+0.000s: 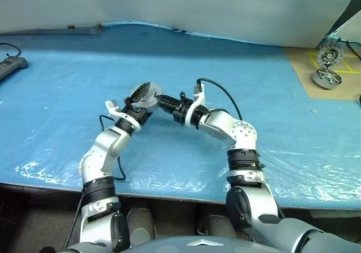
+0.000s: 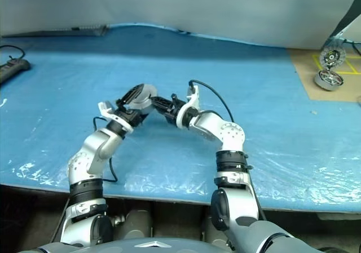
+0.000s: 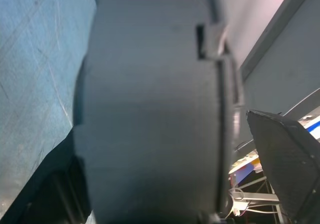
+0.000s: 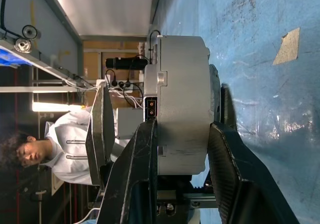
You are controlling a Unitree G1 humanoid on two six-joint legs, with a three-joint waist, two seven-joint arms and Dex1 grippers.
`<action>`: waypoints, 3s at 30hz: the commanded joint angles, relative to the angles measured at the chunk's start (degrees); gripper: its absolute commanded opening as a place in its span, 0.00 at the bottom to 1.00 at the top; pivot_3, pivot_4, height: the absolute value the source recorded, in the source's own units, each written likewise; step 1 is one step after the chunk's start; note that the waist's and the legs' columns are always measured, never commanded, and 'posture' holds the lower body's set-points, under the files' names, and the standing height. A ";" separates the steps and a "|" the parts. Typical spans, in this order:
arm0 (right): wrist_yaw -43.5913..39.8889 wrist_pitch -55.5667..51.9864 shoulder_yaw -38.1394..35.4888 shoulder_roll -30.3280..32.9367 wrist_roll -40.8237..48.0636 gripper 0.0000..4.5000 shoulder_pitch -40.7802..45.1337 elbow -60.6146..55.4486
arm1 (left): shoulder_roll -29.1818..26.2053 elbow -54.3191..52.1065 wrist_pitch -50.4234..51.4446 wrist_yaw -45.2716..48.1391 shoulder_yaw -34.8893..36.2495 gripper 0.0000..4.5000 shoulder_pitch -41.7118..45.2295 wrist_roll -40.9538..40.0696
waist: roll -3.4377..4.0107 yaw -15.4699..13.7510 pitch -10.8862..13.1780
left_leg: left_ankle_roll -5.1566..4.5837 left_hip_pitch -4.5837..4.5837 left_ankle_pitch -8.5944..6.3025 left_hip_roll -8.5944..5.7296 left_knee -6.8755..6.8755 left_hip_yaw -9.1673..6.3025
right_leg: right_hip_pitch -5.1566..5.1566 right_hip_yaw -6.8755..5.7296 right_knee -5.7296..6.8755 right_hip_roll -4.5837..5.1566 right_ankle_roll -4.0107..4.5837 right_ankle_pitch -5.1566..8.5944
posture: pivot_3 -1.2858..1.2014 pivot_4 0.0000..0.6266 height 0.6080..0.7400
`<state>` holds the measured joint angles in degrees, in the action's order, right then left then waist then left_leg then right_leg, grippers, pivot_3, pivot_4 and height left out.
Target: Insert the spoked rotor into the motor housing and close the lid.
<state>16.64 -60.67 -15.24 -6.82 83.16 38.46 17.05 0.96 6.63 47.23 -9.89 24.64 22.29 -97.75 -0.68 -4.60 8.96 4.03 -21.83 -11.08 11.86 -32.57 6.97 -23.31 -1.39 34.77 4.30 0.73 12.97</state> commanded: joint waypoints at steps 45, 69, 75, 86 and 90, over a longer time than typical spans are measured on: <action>-23.72 25.60 25.64 23.11 -63.12 1.00 -28.89 -37.47 | -7.99 70.63 -36.03 22.08 4.70 0.53 49.35 53.55 | -0.13 -2.35 0.08 | -0.01 -0.13 0.00 -0.13 -0.24 -0.20 | 0.05 0.06 -0.03 0.05 -0.24 -0.22 | 0.52 0.24 1.00; -29.39 23.18 23.56 20.10 -64.98 1.00 -26.71 -35.06 | -12.44 68.81 -24.03 23.08 7.51 0.99 41.90 64.67 | 1.43 -0.63 -0.74 | -4.14 -7.83 2.77 0.83 -4.18 -1.68 | -7.21 -5.33 2.08 -0.04 4.20 -3.20 | 0.52 0.24 1.00; -30.91 21.92 22.04 20.46 -63.37 1.00 -30.21 -39.79 | -16.77 64.98 -18.53 31.24 2.25 0.99 37.52 69.49 | 1.14 -2.62 -0.25 | -2.46 -5.97 1.58 1.89 -2.49 -1.84 | -2.41 -5.35 9.98 -0.40 2.24 2.96 | 0.52 0.24 1.00; -26.36 39.40 11.76 20.11 -69.61 1.00 -68.11 -57.28 | -23.45 26.01 -41.00 49.02 -11.45 0.99 6.07 80.06 | 1.03 -2.18 -0.77 | -2.97 -1.24 -0.15 -2.16 -0.37 -1.37 | 0.76 -3.61 1.08 -2.94 2.37 2.69 | 0.52 0.24 1.00; -25.91 38.03 12.75 18.40 -69.65 1.00 -58.56 -52.20 | -22.57 19.23 -47.18 46.98 -11.83 0.99 -0.64 82.06 | 1.10 -0.97 0.30 | -2.90 -0.30 0.21 -2.52 0.32 -0.87 | 1.80 -3.78 -0.38 -2.82 4.09 2.40 | 0.52 0.24 1.00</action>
<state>-9.62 -22.32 -2.53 11.59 13.49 -21.79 -35.96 -20.94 29.18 3.57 38.16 12.45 22.70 -16.81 0.42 -5.56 9.25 1.07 -21.83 -10.78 9.65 -32.20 6.00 -20.96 -5.62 33.66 1.48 4.73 15.32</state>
